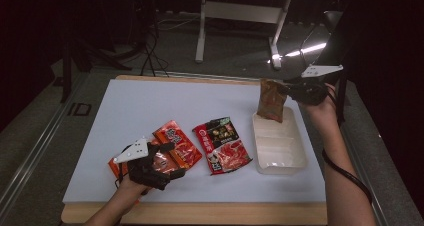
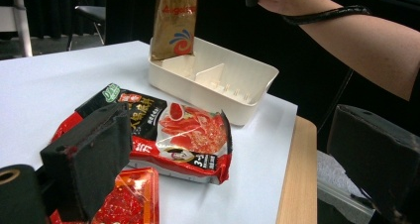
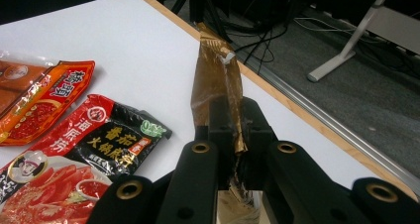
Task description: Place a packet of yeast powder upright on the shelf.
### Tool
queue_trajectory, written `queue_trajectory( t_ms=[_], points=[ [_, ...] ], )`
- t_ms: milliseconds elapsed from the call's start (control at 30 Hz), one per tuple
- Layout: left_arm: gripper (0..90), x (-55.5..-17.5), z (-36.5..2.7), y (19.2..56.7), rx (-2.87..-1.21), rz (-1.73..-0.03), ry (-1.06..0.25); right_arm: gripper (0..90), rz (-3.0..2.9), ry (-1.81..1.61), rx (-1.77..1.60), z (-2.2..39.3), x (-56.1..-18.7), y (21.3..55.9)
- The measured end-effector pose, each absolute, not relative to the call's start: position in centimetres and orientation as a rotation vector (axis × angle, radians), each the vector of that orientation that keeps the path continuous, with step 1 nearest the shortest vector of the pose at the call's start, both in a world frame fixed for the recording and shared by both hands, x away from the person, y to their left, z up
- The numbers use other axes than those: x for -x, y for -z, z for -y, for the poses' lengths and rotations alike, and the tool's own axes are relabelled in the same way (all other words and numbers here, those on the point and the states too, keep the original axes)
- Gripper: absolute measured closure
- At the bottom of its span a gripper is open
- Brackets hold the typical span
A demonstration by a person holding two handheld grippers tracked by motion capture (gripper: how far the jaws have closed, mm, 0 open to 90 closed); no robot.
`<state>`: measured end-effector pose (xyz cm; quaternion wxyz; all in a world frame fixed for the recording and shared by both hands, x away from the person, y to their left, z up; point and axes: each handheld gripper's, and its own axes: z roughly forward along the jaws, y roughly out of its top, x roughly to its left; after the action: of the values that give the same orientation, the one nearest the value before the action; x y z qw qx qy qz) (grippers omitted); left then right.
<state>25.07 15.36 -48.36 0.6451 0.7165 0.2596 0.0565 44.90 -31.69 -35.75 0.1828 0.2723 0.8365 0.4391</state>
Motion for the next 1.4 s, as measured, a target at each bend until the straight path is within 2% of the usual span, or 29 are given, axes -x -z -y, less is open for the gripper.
queue_trajectory(
  t_ms=[367, 800, 1000, 1200, 1400],
  points=[
    [4.4, -25.1, -15.4, 48.5, -1.639, -0.592, -0.133, 86.8, -2.423, -1.211, -0.746, 30.1, -45.3, 37.2],
    [4.4, -25.2, -15.6, 48.6, -1.621, -0.61, -0.146, 84.2, -2.347, -1.161, -0.947, 32.5, -45.8, 40.0],
    [4.4, -25.4, -15.7, 48.7, -1.662, -0.622, -0.186, 72.7, -2.293, -1.202, -1.011, 33.1, -45.3, 39.4],
    [4.4, -25.6, -15.6, 48.9, -1.669, -0.636, -0.166, 56.4, -2.216, -1.223, -1.039, 33.0, -44.0, 37.9],
    [4.4, -25.6, -15.7, 48.8, -1.666, -0.675, -0.149, 47.4, -2.165, -1.263, -1.026, 32.5, -42.3, 36.8]
  ],
)
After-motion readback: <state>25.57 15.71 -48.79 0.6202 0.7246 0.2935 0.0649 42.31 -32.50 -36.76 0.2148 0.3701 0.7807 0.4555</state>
